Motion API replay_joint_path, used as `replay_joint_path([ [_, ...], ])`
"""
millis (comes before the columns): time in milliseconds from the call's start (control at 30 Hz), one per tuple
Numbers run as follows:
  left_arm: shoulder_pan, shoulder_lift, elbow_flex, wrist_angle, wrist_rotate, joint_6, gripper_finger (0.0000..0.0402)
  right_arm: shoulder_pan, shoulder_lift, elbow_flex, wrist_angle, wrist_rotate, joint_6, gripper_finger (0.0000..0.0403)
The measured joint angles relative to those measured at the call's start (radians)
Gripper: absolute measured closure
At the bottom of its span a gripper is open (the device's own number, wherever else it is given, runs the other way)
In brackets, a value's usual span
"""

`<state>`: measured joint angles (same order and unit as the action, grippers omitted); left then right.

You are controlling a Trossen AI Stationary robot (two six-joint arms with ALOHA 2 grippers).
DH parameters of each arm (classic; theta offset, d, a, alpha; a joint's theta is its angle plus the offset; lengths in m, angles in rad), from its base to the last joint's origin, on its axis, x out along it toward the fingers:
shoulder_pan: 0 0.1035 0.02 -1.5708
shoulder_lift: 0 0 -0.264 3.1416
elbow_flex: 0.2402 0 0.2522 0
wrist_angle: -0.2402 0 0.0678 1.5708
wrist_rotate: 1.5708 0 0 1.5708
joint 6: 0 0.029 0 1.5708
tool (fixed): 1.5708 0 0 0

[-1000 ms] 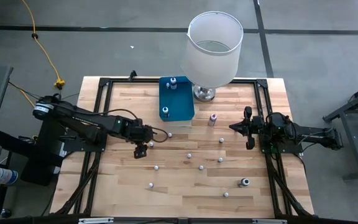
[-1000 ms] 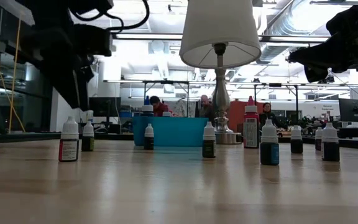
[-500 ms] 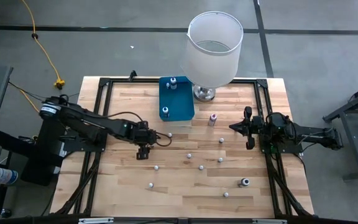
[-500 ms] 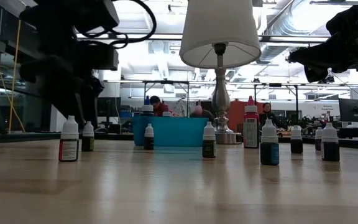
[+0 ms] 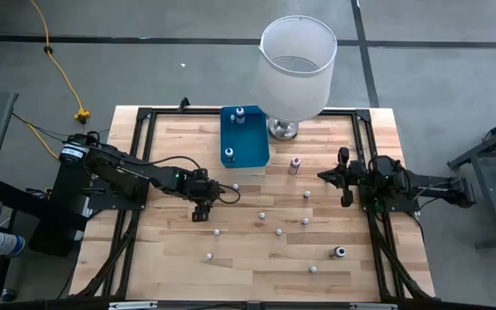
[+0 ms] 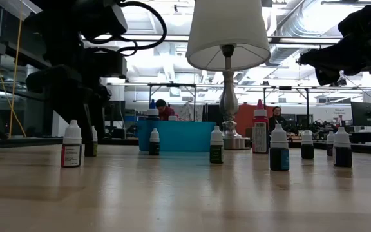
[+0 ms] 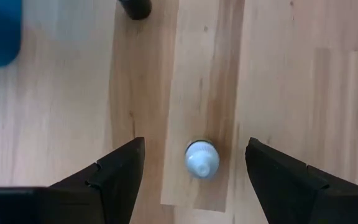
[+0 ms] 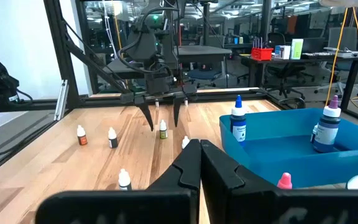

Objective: Pick & Place food coloring
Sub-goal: Put the small green food coloring bottle into the blue bin

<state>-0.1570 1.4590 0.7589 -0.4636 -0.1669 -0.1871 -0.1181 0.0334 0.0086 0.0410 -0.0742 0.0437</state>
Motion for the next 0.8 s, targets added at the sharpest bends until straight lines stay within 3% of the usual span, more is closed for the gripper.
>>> replay_joint_path([
  [200,0.000,0.000,0.000,-0.002,-0.008,0.000,0.0142,0.000,0.000,0.000,0.000,0.000,0.000,0.0402],
  [533,0.000,0.000,0.000,-0.004,-0.004,-0.001,0.0225,0.000,0.000,0.000,0.000,0.000,0.000,0.0402],
  [800,0.000,0.000,0.000,-0.008,0.021,-0.001,0.0263,0.000,0.000,0.000,0.000,0.000,0.000,0.0402],
])
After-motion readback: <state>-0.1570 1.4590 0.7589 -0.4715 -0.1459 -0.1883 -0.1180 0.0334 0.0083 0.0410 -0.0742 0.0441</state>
